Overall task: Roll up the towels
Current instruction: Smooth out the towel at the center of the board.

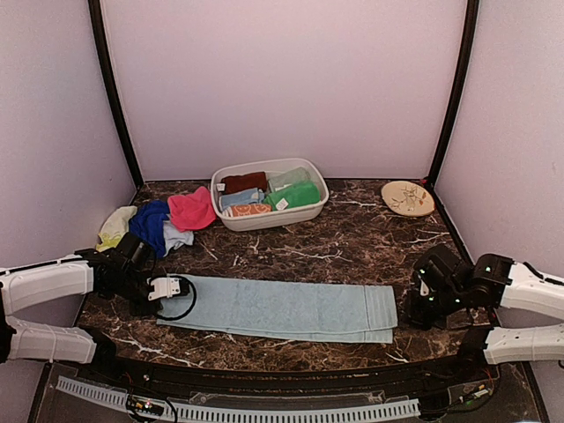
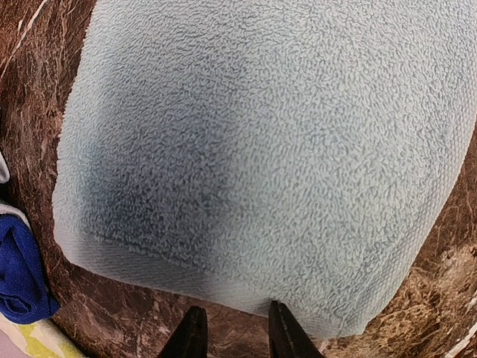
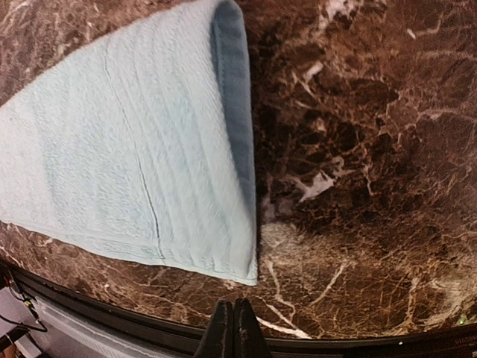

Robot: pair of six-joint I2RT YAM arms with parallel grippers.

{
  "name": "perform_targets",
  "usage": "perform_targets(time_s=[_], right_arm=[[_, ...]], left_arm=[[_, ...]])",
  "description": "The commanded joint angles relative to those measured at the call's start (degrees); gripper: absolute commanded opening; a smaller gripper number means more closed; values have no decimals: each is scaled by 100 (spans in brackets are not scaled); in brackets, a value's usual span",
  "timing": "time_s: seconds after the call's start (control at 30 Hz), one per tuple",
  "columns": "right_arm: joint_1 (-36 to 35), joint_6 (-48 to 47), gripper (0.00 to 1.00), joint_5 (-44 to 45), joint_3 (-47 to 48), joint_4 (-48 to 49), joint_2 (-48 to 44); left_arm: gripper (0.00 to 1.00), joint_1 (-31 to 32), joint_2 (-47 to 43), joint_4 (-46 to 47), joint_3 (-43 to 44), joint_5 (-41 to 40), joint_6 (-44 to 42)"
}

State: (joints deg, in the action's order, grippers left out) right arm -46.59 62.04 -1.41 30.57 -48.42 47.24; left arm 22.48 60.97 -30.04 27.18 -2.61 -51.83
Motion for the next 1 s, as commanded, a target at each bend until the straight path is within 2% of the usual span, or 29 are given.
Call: perform_targets(time_s=[0.0, 0.2, 0.3, 0.37, 0.4, 0.5, 0.53, 0.67, 0.83, 0.97], right_arm=[[-47, 52, 0, -259, -394, 102, 33], [-304, 97, 0, -382, -807, 559, 403], [-334, -25, 0, -202, -581, 392, 533], [-274, -186, 19, 100, -128, -52, 541], [-221, -276, 25, 207, 43, -168, 529], [-27, -374, 39, 176, 150, -41, 490], [18, -364, 40, 83, 81, 118, 504], [56, -261, 41, -123, -248, 774, 726], [78, -318, 40, -4, -385, 1045, 1140], [98, -249, 34, -53, -503, 1363, 1211]], left_arm=[[31, 28, -27, 20, 203, -187, -13], [28, 22, -114, -171, 666, -205, -32], [28, 16, -112, -456, 992, -122, 47], [30, 28, -118, -675, 1192, 95, 124], [32, 23, -120, -785, 1273, 218, 162], [39, 31, -85, -919, 1347, 637, 287], [40, 40, -40, -914, 1302, 691, 327], [42, 124, 155, -722, 1053, 695, 417], [41, 186, 340, -294, 667, 596, 390], [38, 186, 447, -37, 417, 437, 314]])
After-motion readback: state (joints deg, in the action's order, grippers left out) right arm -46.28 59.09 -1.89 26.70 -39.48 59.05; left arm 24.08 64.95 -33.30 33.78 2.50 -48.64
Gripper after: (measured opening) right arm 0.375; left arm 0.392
